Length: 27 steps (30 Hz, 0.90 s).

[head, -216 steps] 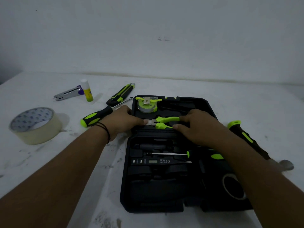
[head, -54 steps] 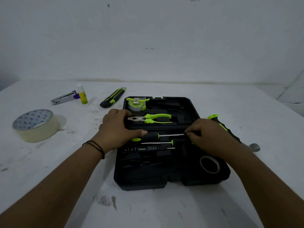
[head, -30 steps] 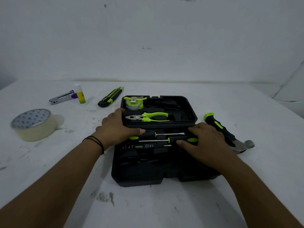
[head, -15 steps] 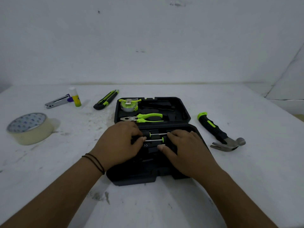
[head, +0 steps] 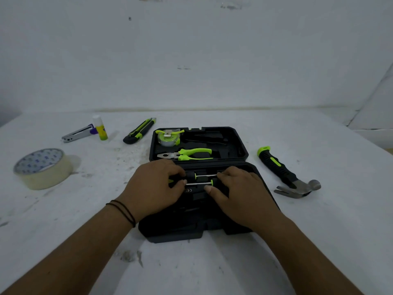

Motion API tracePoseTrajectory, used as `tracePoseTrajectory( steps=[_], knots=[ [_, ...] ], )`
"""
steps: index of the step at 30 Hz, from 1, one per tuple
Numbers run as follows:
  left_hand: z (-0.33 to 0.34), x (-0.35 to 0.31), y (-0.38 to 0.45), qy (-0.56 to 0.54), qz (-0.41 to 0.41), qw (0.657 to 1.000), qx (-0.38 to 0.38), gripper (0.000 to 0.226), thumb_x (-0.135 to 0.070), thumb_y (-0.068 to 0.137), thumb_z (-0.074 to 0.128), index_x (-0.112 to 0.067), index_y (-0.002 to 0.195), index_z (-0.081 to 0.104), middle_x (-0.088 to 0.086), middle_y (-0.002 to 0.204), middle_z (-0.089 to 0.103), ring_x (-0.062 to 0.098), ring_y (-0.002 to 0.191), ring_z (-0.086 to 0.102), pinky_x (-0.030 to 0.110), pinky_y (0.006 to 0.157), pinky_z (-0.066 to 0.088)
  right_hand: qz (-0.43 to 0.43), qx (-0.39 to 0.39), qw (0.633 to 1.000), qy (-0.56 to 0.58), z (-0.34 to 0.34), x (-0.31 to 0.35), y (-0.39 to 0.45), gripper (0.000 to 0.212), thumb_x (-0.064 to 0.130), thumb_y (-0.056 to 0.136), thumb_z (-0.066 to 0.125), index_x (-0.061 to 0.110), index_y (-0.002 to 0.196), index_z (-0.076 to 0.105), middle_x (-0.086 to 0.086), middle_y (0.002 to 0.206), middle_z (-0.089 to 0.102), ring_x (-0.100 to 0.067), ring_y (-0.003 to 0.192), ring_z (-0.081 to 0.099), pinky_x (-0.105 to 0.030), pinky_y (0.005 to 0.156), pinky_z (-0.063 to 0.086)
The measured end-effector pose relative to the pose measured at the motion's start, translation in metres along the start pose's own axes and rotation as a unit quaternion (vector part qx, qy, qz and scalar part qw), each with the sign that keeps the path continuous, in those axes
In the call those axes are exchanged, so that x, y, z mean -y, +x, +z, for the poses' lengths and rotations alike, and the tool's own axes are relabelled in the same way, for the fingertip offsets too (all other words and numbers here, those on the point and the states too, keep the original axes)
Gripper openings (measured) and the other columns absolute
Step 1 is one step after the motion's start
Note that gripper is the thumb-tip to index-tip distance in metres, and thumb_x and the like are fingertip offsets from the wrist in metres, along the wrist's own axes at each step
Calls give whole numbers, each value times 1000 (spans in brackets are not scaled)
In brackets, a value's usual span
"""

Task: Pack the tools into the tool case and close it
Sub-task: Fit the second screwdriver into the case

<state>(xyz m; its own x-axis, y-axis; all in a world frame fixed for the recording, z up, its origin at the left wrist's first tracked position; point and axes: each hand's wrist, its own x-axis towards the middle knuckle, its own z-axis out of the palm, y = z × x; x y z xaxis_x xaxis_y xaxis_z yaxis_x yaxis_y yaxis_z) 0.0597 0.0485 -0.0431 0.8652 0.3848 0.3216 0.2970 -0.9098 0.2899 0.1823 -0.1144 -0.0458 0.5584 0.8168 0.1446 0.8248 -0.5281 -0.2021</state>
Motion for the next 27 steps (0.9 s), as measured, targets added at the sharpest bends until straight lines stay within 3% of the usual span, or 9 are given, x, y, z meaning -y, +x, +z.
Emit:
tracePoseTrajectory(
  steps=[2, 6, 12, 14, 20, 27],
  knots=[
    [-5, 4, 4, -14, 1, 1000, 26, 33, -44, 80, 56, -27, 105, 69, -9, 100, 68, 12, 96, 61, 19, 77, 40, -2, 17, 1000, 17, -6, -1, 3, 54, 55, 89, 40, 19, 127, 53, 2, 119, 55, -18, 113, 50, -35, 100, 36],
    [-10, 12, 6, 4, 2, 999, 35, 36, -41, 81, 64, -21, 112, 67, -3, 105, 67, 14, 101, 59, 25, 85, 45, -37, 7, 999, 28, -7, 12, 4, 55, 48, 90, 42, 16, 134, 46, -1, 128, 54, -20, 119, 48, -37, 103, 36],
    [-10, 14, -1, 9, 0, 1000, 29, 31, -43, 80, 65, -24, 104, 71, -7, 100, 68, 11, 95, 61, 25, 80, 47, -84, -2, 996, 33, 8, 32, 10, 74, 58, 80, 19, 15, 131, 50, -2, 121, 61, -23, 112, 55, -37, 99, 40],
    [-8, 15, -2, 9, 1, 1000, 22, 37, -49, 78, 60, -24, 104, 72, -8, 98, 68, 11, 92, 62, 22, 76, 46, -84, -4, 996, 17, 9, 34, 11, 71, 57, 83, 21, 14, 130, 51, -3, 118, 62, -24, 108, 57, -38, 97, 39],
    [-1, 18, -5, 1, 21, 1000, 6, 60, -61, 75, 35, -23, 102, 73, -8, 94, 68, 13, 84, 64, 30, 68, 53, -76, 8, 997, 5, 9, 38, 11, 67, 52, 83, 26, 13, 134, 47, -4, 125, 58, -24, 113, 54, -35, 102, 35],
    [-2, 18, -3, 6, 23, 1000, -11, 45, -53, 77, 51, -23, 103, 72, -6, 97, 68, 14, 90, 63, 26, 73, 50, -66, 20, 997, 23, 7, 38, 12, 59, 51, 90, 32, 17, 136, 44, 0, 132, 54, -20, 118, 51, -32, 102, 36]
  ],
)
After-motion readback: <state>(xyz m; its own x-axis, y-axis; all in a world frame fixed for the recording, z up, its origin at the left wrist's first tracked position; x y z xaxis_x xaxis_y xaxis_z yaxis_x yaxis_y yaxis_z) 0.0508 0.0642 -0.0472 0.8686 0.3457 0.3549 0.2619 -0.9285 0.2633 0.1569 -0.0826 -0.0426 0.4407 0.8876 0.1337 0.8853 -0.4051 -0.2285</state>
